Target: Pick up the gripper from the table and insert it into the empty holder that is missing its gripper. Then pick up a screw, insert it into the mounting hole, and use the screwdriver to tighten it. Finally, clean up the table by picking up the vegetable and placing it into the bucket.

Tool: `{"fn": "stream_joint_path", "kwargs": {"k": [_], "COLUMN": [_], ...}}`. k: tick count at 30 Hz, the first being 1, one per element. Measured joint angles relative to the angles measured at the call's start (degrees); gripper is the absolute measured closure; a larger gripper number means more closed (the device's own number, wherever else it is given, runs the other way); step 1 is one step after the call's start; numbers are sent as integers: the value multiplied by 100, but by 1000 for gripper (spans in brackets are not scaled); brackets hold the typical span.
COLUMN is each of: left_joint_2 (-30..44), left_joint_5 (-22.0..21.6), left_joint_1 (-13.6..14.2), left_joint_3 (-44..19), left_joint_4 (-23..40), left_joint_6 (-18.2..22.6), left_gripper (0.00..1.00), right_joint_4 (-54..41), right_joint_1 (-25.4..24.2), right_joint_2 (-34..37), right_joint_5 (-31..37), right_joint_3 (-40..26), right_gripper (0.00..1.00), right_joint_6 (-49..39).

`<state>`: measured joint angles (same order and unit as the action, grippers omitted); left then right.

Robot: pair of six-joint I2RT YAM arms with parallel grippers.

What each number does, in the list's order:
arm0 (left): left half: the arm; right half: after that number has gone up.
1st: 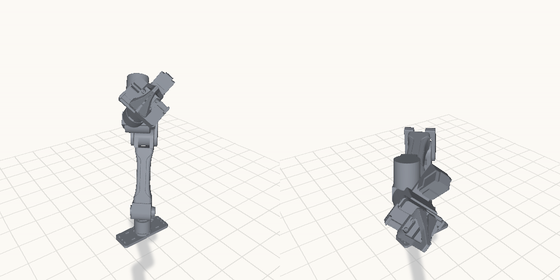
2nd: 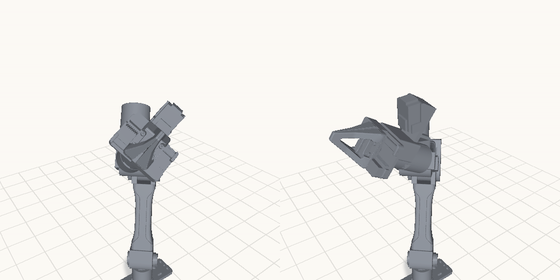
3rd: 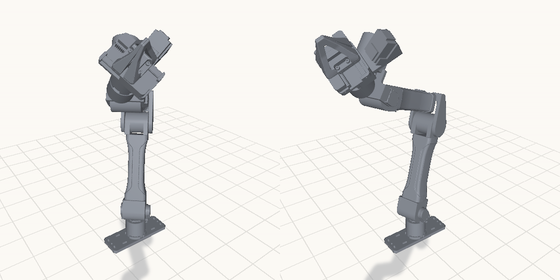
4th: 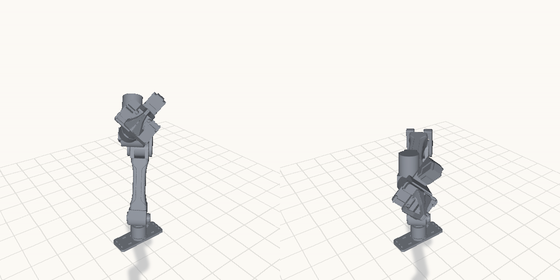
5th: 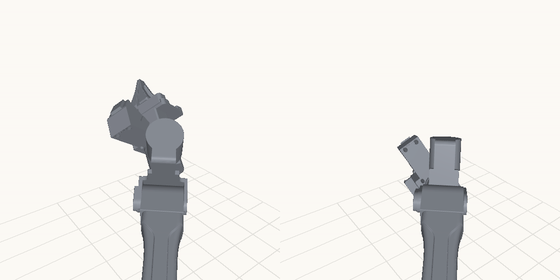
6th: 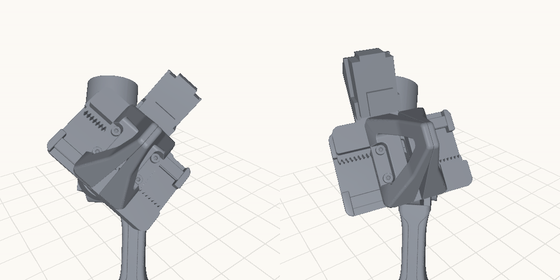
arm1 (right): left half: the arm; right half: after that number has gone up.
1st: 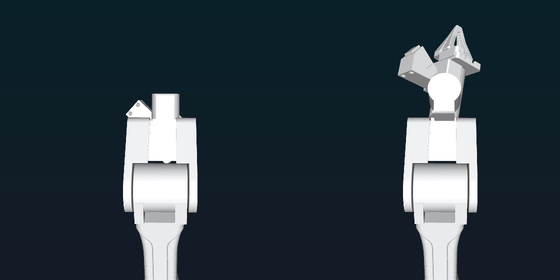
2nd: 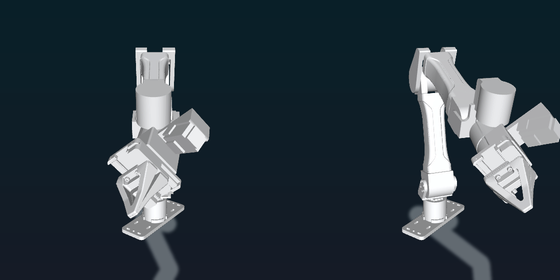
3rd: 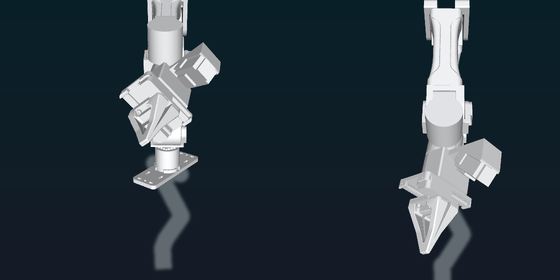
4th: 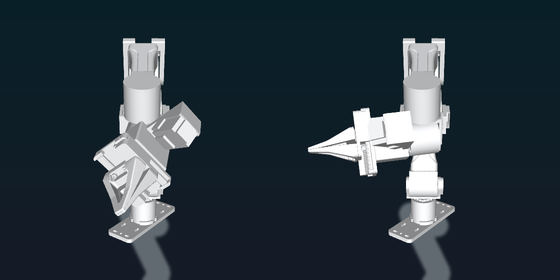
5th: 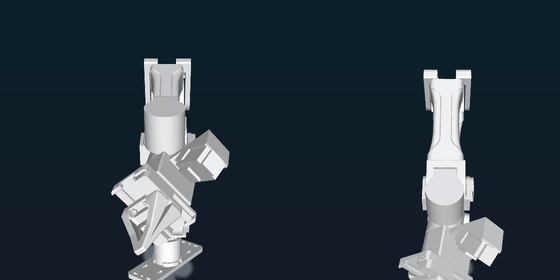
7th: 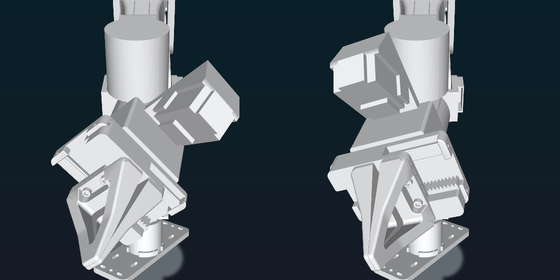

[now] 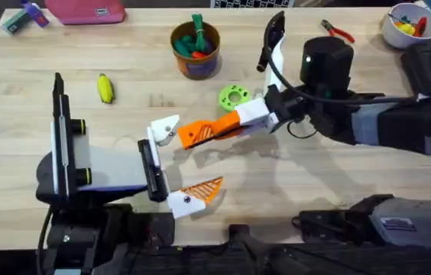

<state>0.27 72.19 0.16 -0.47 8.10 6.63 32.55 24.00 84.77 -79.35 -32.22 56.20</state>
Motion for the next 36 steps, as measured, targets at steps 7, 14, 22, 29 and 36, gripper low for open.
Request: {"fn": "stream_joint_path", "kwargs": {"k": [7,14,22,29,36], "left_joint_2": [0,0,0,0,0], "left_joint_5": [2,-29,-66,-83,-81], "left_joint_1": [0,-7,-9,-9,-9], "left_joint_3": [0,0,0,0,0], "left_joint_4": [0,-7,-13,-15,-15], "left_joint_6": [0,0,-1,-1,-2], "left_gripper": [15,15,16,16,16], "right_joint_4": [-4,774,1077,1078,1141], "right_joint_1": [111,208,208,208,208], "right_joint_2": [0,0,0,1,0], "right_joint_5": [175,227,280,354,550], "right_joint_3": [-25,23,102,202,387], "right_gripper": [992,992,992,992,992], "right_joint_6": [112,401,938,1288,1413]}}
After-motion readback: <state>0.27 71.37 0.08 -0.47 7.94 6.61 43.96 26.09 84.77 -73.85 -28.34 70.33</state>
